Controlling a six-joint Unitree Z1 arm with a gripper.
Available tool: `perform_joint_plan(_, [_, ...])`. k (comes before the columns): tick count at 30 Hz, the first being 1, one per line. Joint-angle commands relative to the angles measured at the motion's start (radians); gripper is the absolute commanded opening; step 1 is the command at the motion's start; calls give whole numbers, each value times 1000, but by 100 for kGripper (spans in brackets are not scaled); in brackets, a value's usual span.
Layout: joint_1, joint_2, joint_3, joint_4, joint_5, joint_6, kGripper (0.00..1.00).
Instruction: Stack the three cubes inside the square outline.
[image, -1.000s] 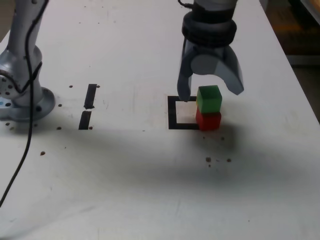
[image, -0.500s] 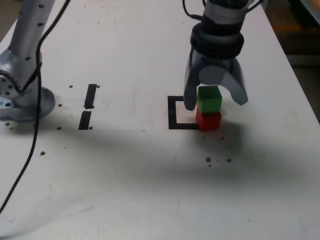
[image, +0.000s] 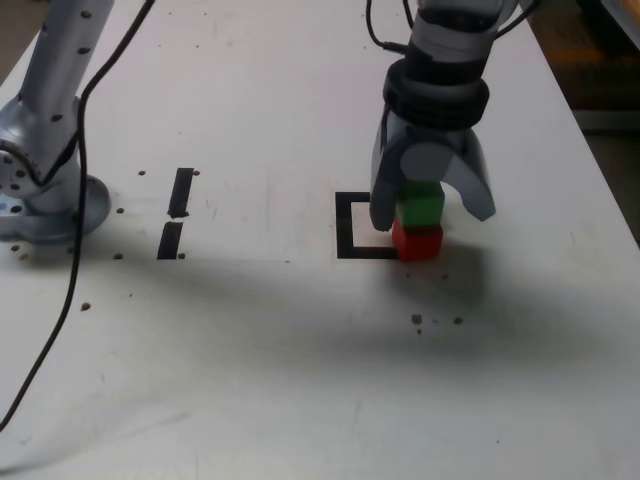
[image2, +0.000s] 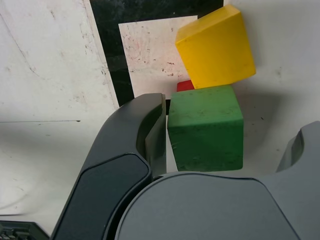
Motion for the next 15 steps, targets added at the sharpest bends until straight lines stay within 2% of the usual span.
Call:
perform_joint_plan(1, [-2, 3, 7, 0, 0, -6, 78])
perform_joint_plan(5, [-2, 1, 23, 0, 0, -18, 66])
perform_joint_plan(9, [-2, -4, 28, -8, -2, -25, 47])
perform_joint_plan(15, [-3, -5, 20, -57, -4, -18, 26])
